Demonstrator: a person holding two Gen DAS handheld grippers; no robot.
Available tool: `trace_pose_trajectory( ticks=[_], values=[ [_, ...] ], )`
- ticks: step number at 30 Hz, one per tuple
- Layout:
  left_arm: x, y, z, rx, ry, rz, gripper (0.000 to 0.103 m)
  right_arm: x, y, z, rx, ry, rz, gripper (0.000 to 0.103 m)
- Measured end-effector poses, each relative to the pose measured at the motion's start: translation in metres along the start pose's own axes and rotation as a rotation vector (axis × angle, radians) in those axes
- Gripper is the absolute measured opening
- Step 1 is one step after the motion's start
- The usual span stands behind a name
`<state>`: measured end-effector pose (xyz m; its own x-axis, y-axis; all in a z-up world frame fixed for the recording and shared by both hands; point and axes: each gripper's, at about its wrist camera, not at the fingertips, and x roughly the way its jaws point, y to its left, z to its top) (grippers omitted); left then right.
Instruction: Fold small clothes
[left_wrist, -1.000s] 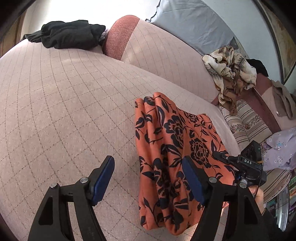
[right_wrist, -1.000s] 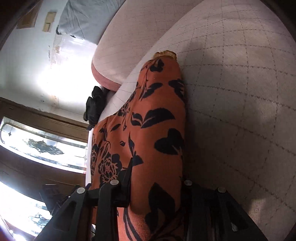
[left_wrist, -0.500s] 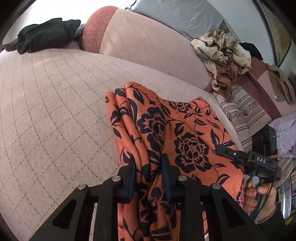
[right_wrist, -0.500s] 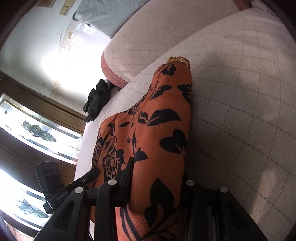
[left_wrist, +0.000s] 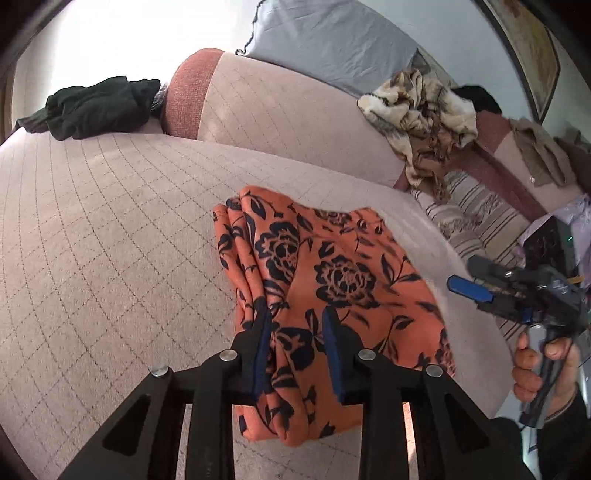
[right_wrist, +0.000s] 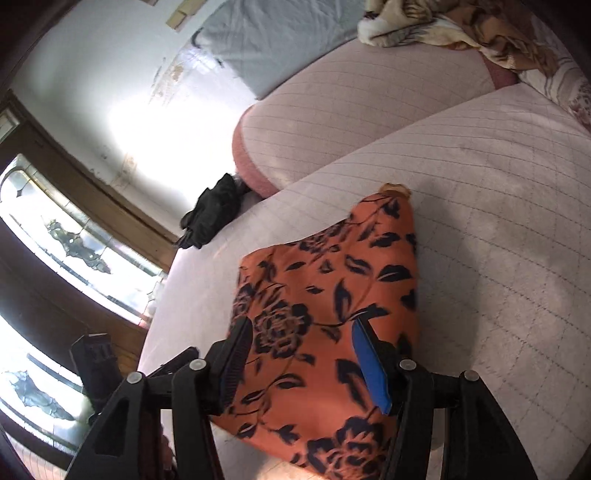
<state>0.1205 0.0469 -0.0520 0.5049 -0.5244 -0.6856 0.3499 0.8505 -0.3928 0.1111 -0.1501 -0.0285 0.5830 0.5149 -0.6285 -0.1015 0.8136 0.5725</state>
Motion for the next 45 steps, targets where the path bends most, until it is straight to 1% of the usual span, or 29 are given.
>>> trace_pose_trajectory(
  ticks=[1, 2, 3, 4, 5, 6, 7, 8, 9, 10, 11, 13, 14, 16, 18, 21, 23, 25, 26, 28, 30, 34, 36, 38, 41, 42, 45],
  values=[
    [0.015, 0.002, -0.004, 0.006, 0.051, 0.054, 0.029, 0.004, 0.007, -0.008, -0.005, 0.032, 0.044, 0.071],
    [0.027, 0.012, -0.011, -0.015, 0.100, 0.077, 0.032, 0.013, 0.008, -0.017, 0.001, 0.068, 0.059, 0.072],
    [0.033, 0.019, -0.014, -0.056, 0.122, 0.071, 0.040, 0.024, 0.002, -0.026, 0.014, 0.094, 0.019, 0.072],
    [0.030, 0.022, -0.013, -0.095, 0.115, 0.080, 0.051, 0.037, -0.010, -0.035, 0.046, 0.129, -0.030, 0.072],
    [0.021, 0.022, -0.011, -0.116, 0.106, 0.103, 0.056, 0.046, -0.021, -0.041, 0.096, 0.158, -0.056, 0.069],
    [0.009, 0.022, -0.011, -0.119, 0.085, 0.122, 0.058, 0.041, -0.019, -0.042, 0.114, 0.123, -0.060, 0.069],
    [-0.005, 0.021, -0.011, -0.105, 0.056, 0.128, 0.067, 0.030, -0.008, -0.041, 0.101, 0.089, -0.060, 0.070],
    [-0.019, 0.019, -0.012, -0.082, 0.028, 0.141, 0.077, 0.020, 0.007, -0.040, 0.059, 0.059, -0.069, 0.073],
    [-0.031, 0.017, -0.014, -0.061, 0.007, 0.171, 0.082, 0.010, 0.023, -0.041, 0.003, 0.030, -0.103, 0.076],
    [-0.043, 0.015, -0.016, -0.047, -0.009, 0.201, 0.087, 0.003, 0.037, -0.044, -0.047, 0.008, -0.168, 0.087],
    [-0.054, 0.013, -0.019, -0.042, -0.020, 0.217, 0.087, -0.002, 0.048, -0.049, -0.088, 0.000, -0.243, 0.094],
    [-0.075, 0.013, -0.025, -0.043, -0.029, 0.220, 0.087, -0.007, 0.061, -0.064, -0.141, 0.017, -0.358, 0.094],
    [-0.085, 0.012, -0.028, -0.042, -0.034, 0.230, 0.088, -0.010, 0.062, -0.073, -0.154, 0.029, -0.399, 0.094],
    [-0.105, 0.010, -0.036, -0.021, -0.053, 0.271, 0.090, -0.014, 0.063, -0.093, -0.154, 0.057, -0.470, 0.094],
    [-0.117, 0.000, -0.041, 0.010, -0.079, 0.323, 0.091, -0.018, 0.063, -0.113, -0.164, 0.085, -0.527, 0.094],
    [-0.132, -0.010, -0.048, 0.029, -0.076, 0.368, 0.092, -0.030, 0.070, -0.134, -0.203, 0.083, -0.590, 0.094],
    [-0.142, -0.013, -0.051, 0.014, -0.092, 0.356, 0.092, -0.043, 0.079, -0.140, -0.225, 0.059, -0.611, 0.096],
    [-0.152, -0.013, -0.053, -0.015, -0.102, 0.334, 0.092, -0.057, 0.089, -0.141, -0.229, 0.024, -0.630, 0.099],
    [-0.156, -0.014, -0.054, -0.023, -0.104, 0.334, 0.092, -0.063, 0.094, -0.141, -0.234, 0.005, -0.639, 0.099],
    [-0.161, -0.015, -0.055, -0.021, -0.107, 0.356, 0.092, -0.072, 0.105, -0.138, -0.248, -0.023, -0.665, 0.100],
    [-0.164, -0.016, -0.055, -0.015, -0.106, 0.375, 0.093, -0.078, 0.115, -0.135, -0.262, -0.037, -0.686, 0.103],
    [-0.169, -0.017, -0.056, -0.013, -0.111, 0.378, 0.093, -0.080, 0.128, -0.132, -0.310, -0.042, -0.706, 0.103],
    [-0.170, -0.017, -0.055, -0.012, -0.114, 0.379, 0.095, -0.080, 0.130, -0.132, -0.309, -0.037, -0.687, 0.103],
    [-0.170, -0.017, -0.055, -0.016, -0.110, 0.384, 0.101, -0.080, 0.131, -0.133, -0.306, -0.039, -0.676, 0.103],
    [-0.171, -0.016, -0.053, -0.028, -0.112, 0.407, 0.102, -0.082, 0.134, -0.134, -0.308, -0.043, -0.679, 0.103],
    [-0.170, -0.015, -0.053, -0.034, -0.106, 0.405, 0.102, -0.082, 0.134, -0.135, -0.309, -0.045, -0.681, 0.103],
    [-0.168, -0.014, -0.052, -0.044, -0.094, 0.367, 0.102, -0.083, 0.133, -0.134, -0.309, -0.042, -0.683, 0.103]
  ],
)
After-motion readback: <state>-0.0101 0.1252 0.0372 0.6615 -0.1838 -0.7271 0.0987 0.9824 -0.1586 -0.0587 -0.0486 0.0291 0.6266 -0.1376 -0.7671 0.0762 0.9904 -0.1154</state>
